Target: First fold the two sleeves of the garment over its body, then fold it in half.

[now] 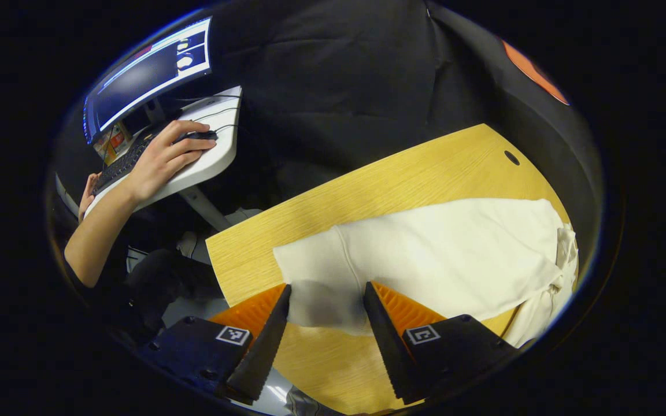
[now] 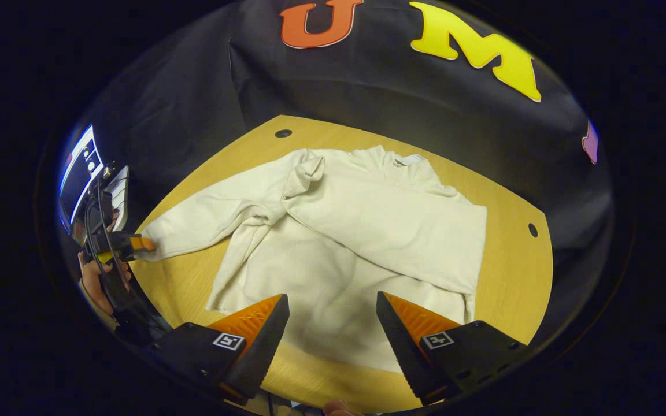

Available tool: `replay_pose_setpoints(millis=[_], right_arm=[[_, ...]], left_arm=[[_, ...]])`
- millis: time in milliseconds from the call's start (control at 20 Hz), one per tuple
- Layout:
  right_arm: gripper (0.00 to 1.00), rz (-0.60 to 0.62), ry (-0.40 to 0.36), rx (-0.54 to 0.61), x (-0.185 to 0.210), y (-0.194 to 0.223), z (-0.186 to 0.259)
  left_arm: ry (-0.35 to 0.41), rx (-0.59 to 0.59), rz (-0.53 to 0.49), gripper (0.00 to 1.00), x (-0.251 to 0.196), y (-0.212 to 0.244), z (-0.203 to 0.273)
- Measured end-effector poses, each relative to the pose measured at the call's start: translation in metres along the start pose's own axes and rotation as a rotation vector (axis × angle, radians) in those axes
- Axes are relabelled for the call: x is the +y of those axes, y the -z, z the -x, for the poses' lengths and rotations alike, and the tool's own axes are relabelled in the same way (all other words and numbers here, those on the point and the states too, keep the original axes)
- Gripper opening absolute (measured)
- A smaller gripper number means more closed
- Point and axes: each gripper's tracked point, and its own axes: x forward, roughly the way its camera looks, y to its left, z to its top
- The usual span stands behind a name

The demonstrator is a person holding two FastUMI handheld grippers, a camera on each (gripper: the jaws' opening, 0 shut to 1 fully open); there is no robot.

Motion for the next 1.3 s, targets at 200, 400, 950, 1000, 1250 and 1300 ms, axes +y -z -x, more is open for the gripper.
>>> replay_pose_setpoints(millis=[200, 400, 950, 1000, 1250, 1300], right_arm=[[0.95, -0.029, 0.018, -0.009, -0.018, 0.009, 0.011], [0.95, -0.073, 0.034, 0.008, -0.038, 0.033, 0.023], [0.95, -0.134, 0.022, -0.047, -0.07, 0.049, 0.047], [0.95, -0.139, 0.017, -0.052, -0.073, 0.05, 0.049], [0.95, -0.096, 0.063, -0.115, -0.1, 0.044, 0.054], [0.94, -0.089, 0.069, -0.128, -0.105, 0.043, 0.056]], left_arm=[[0.033, 0.013, -0.02, 0.66, -0.006, -0.002, 0.001], [0.072, 0.022, -0.055, 0.36, -0.013, -0.003, 0.001], [0.094, -0.064, -0.136, 0.16, -0.047, -0.05, 0.048], [0.091, -0.077, -0.158, 0.16, -0.055, -0.058, 0.057], [0.145, -0.137, -0.259, 0.16, -0.121, -0.079, 0.099], [0.153, -0.145, -0.275, 0.16, -0.136, -0.08, 0.106]])
